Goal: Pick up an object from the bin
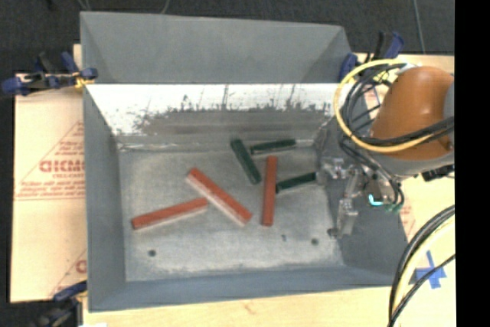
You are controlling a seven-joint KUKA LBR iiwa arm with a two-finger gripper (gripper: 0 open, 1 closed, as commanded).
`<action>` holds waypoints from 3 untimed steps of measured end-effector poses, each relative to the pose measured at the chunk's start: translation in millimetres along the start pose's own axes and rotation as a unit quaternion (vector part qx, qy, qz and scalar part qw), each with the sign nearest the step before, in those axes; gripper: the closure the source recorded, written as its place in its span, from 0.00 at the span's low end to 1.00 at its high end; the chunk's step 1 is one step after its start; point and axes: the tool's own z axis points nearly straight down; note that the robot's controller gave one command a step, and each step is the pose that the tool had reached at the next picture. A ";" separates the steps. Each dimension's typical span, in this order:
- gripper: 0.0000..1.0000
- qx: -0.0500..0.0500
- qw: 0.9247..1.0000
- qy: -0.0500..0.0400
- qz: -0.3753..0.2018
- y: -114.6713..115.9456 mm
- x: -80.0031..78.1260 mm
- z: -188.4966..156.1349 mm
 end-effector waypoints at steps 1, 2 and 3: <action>0.00 -0.001 0.999 -0.003 0.034 -11.4 -44.9 78.3; 0.00 -0.001 0.999 -0.007 0.042 33.3 -62.2 83.7; 1.00 0.001 0.999 -0.006 0.042 29.9 -61.3 83.4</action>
Offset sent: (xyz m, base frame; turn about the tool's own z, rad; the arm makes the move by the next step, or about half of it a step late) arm 0.0437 -0.0117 -0.0752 0.0691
